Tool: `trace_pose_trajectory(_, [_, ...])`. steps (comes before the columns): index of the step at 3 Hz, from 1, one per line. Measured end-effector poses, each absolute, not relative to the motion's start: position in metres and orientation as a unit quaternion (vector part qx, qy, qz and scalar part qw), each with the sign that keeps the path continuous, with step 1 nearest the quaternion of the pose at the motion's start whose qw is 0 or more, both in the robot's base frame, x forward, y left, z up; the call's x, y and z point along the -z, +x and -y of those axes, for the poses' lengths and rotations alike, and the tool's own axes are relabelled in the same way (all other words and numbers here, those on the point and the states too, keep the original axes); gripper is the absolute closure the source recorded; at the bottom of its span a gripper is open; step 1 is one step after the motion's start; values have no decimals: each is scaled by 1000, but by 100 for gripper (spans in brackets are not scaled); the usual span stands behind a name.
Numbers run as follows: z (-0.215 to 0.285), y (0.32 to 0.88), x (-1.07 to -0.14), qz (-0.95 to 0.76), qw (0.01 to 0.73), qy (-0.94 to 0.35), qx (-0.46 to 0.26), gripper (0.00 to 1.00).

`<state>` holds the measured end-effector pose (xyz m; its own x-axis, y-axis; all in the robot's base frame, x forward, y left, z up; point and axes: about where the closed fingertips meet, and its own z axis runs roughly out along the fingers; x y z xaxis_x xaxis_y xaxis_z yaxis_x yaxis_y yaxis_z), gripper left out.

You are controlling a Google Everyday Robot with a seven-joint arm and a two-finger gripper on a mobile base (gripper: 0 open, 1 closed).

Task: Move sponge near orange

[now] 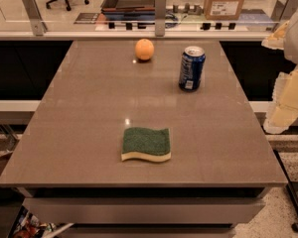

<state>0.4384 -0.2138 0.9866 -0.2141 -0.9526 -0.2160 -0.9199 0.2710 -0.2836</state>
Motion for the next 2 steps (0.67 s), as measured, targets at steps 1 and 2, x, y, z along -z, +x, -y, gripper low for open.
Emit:
trace_pose_trajectory(1, [214, 438, -987, -778, 175, -602, 47, 0])
trace_pose_trajectory(2, [207, 442, -982, -777, 186, -601, 26, 0])
